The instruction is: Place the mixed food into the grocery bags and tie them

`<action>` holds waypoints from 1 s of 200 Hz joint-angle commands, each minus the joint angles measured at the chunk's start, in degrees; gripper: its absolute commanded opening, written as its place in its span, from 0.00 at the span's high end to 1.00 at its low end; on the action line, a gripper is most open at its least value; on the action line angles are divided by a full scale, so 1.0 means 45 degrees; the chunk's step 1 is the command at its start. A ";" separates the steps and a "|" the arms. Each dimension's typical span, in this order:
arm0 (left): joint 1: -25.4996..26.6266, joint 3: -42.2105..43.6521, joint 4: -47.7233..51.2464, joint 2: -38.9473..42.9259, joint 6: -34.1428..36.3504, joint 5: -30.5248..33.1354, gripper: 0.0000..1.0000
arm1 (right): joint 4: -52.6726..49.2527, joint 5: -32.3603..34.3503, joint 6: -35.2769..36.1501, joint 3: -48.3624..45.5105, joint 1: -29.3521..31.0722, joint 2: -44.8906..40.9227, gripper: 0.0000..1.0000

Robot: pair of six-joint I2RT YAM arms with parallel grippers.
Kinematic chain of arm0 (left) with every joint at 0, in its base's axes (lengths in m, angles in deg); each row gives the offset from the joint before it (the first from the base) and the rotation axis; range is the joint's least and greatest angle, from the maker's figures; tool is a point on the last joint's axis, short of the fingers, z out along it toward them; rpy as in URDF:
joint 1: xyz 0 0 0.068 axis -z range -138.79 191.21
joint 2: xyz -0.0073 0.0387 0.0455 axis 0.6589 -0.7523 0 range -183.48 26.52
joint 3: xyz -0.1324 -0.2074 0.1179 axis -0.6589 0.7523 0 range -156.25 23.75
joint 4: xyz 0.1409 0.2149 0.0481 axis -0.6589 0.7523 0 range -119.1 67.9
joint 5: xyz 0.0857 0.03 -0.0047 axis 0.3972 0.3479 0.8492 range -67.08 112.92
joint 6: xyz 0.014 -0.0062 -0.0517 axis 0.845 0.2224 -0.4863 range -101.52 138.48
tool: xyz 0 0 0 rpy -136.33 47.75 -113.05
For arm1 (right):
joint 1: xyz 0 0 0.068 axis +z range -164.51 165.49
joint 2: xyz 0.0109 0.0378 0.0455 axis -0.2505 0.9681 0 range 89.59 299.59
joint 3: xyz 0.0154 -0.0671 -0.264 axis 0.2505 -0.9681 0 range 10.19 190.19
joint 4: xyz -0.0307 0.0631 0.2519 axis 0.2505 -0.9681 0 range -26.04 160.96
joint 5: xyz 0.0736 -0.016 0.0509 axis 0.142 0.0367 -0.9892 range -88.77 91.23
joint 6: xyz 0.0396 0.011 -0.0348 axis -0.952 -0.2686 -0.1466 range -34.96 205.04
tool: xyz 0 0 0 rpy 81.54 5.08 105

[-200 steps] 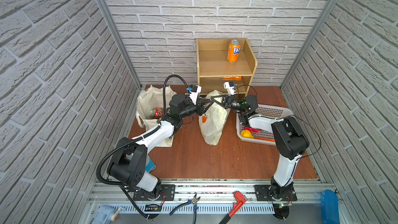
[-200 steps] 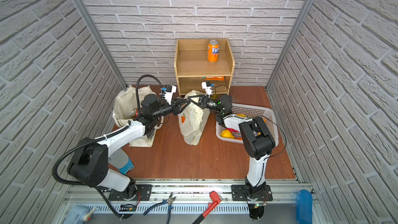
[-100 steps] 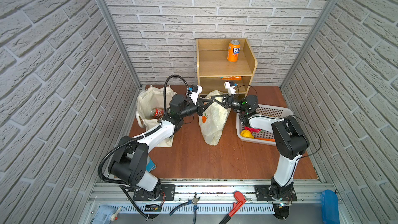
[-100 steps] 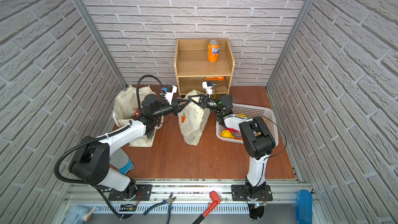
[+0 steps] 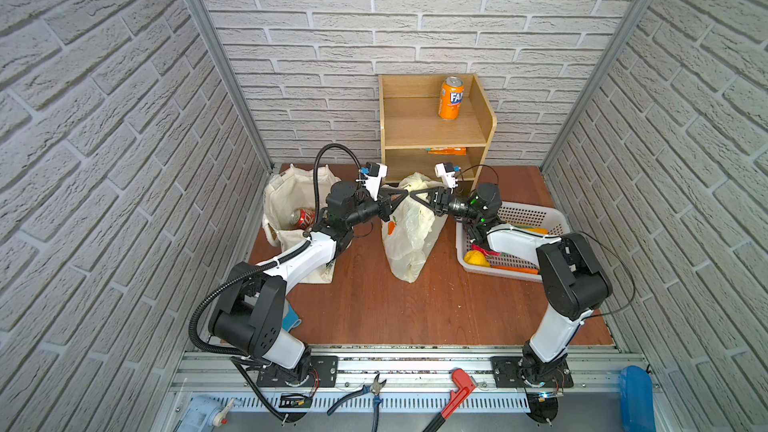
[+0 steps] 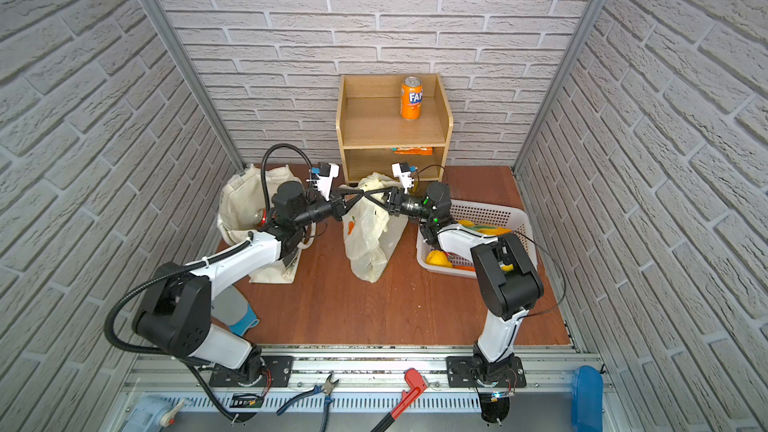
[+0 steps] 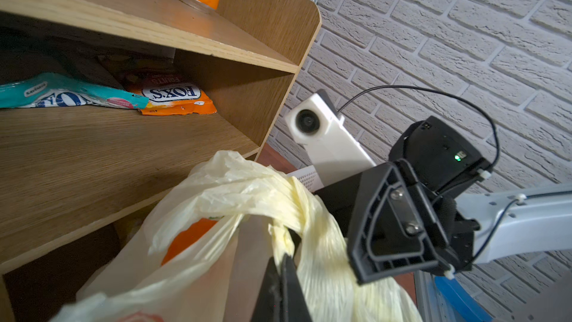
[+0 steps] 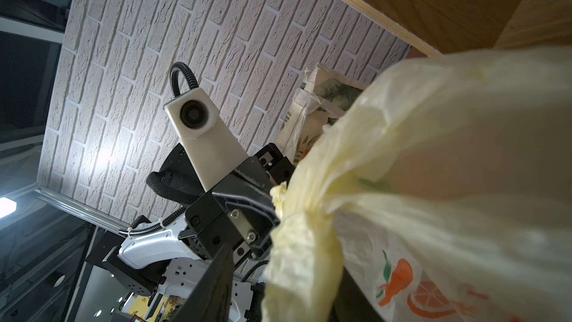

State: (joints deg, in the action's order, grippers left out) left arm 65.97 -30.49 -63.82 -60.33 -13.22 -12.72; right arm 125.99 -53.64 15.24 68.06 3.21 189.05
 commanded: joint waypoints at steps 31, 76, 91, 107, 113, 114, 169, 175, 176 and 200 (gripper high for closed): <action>-0.0108 0.0271 -0.0502 0.0253 0.0486 0.0297 1.00 | -0.2167 0.0093 0.1863 -0.0629 -0.0435 -0.1763 0.46; -0.0109 0.0387 -0.0302 0.0198 0.0751 0.0360 1.00 | -0.4373 0.0332 0.3157 -0.1216 -0.0766 -0.3370 0.47; -0.0130 0.0426 -0.0234 0.0209 0.0824 0.0410 1.00 | -0.5181 0.0502 0.3560 -0.1569 -0.0863 -0.4119 0.47; -0.0168 0.0485 -0.0214 0.0211 0.0868 0.0431 1.00 | -0.7579 0.1018 0.4760 -0.1689 -0.0868 -0.5016 0.49; -0.0205 0.0483 -0.0214 0.0180 0.0873 0.0420 1.00 | -0.8730 0.1314 0.5414 -0.1630 -0.0855 -0.5389 0.50; -0.0206 0.0487 -0.0214 0.0189 0.0873 0.0420 1.00 | -0.8926 0.1373 0.5541 -0.1610 -0.0863 -0.5445 0.50; -0.0370 0.0425 -0.0137 0.0086 0.0912 0.0273 1.00 | -1.7921 0.5551 1.0669 -0.0021 -0.0039 -0.6993 0.57; -0.0381 0.0424 -0.0136 0.0081 0.0912 0.0263 1.00 | -1.8212 0.5826 1.0822 0.0024 0.0131 -0.6994 0.58; -0.0382 0.0428 -0.0136 0.0081 0.0912 0.0263 1.00 | -1.8247 0.5885 1.0852 0.0037 0.0168 -0.6990 0.58; -0.0420 0.0432 -0.0098 0.0080 0.0915 0.0244 1.00 | -1.8755 0.6891 1.1206 0.0332 0.0989 -0.6839 0.58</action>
State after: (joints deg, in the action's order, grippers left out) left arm 64.63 -28.78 -62.40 -60.33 -10.03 -10.93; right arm 50.87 -30.41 59.09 67.64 4.56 158.08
